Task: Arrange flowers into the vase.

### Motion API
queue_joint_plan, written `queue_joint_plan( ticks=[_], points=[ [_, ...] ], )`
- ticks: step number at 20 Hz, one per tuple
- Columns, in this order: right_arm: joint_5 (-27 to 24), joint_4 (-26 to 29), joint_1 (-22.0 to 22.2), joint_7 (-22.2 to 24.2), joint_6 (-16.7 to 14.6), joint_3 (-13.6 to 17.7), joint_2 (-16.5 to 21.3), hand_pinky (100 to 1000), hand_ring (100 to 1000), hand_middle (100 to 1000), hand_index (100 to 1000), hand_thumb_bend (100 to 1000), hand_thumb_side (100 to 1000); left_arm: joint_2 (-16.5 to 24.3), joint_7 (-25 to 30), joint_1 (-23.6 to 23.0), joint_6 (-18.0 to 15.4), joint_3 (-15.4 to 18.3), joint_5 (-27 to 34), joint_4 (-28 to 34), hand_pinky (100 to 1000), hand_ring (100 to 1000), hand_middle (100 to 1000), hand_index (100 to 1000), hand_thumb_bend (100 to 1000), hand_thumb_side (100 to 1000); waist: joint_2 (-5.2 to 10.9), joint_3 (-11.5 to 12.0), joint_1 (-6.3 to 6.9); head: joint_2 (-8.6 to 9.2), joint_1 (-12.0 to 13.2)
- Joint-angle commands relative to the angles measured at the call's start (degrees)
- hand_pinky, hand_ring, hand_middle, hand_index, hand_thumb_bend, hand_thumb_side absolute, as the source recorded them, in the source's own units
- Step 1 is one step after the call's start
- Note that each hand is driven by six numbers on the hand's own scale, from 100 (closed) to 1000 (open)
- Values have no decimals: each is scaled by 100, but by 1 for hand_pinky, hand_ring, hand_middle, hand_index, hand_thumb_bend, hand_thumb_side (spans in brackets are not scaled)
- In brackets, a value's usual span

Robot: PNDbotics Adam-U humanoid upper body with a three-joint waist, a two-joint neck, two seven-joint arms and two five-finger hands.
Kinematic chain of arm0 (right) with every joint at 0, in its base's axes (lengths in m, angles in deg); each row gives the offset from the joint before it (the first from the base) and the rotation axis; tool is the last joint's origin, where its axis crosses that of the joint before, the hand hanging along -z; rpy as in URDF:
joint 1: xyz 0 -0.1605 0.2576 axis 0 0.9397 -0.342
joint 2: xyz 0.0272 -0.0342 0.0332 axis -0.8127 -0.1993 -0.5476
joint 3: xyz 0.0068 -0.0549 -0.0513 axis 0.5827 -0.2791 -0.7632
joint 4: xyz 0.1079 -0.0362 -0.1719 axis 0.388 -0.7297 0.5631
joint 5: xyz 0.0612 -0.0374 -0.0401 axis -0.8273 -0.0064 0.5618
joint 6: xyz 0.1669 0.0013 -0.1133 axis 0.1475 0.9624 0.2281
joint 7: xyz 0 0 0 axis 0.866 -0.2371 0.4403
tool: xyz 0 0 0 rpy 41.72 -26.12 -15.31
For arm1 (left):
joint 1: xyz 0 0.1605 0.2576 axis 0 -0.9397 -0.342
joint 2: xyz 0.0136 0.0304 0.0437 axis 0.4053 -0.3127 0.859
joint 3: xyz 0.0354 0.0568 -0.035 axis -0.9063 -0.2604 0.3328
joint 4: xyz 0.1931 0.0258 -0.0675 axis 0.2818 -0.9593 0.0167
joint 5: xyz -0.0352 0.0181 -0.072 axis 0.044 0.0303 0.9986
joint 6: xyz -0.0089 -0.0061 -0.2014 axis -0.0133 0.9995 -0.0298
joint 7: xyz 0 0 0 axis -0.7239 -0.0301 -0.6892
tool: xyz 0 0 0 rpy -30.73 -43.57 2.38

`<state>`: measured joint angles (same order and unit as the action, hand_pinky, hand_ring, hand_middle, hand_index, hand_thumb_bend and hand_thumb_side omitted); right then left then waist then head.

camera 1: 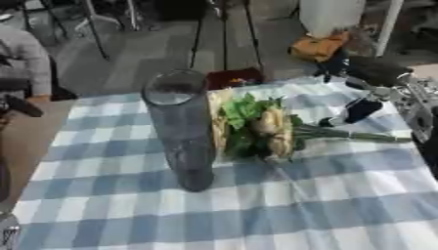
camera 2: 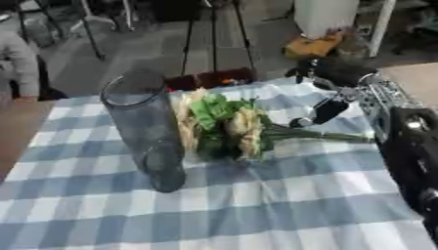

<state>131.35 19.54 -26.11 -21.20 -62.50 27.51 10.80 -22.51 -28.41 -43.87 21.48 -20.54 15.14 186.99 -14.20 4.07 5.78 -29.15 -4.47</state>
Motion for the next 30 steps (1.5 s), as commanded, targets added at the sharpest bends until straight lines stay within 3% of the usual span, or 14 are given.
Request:
queue_joint_plan(
  ticks=[1, 9, 12, 20, 30],
  points=[
    [191, -7, -65, -176, 37, 61, 28, 915, 970, 686, 897, 688, 485, 49, 17, 47, 3, 4, 28, 106, 455, 648, 711, 853, 100, 1000, 81, 12, -22, 44, -24],
    [561, -165, 52, -539, 12, 60, -28, 903, 957, 667, 886, 681, 458, 39, 12, 45, 12, 8, 35, 106, 454, 648, 711, 854, 100, 1000, 53, 28, -2, 51, -66],
    [605, -213, 65, -637, -7, 84, -41, 901, 970, 608, 882, 679, 474, 37, 16, 40, 18, 5, 34, 106, 452, 648, 711, 853, 100, 1000, 41, 29, 6, 71, -81],
    [-273, 428, -94, -559, 39, 144, 160, 897, 929, 569, 879, 660, 575, 60, 11, 24, 33, 9, 22, 106, 454, 649, 713, 853, 100, 1000, 48, 6, -18, 43, -81],
    [-983, 1246, 170, -205, 274, -71, 455, 892, 912, 592, 880, 653, 585, 75, 15, 44, 23, 10, 11, 106, 455, 651, 714, 852, 100, 1000, 64, -42, -75, 51, -46]
  ],
)
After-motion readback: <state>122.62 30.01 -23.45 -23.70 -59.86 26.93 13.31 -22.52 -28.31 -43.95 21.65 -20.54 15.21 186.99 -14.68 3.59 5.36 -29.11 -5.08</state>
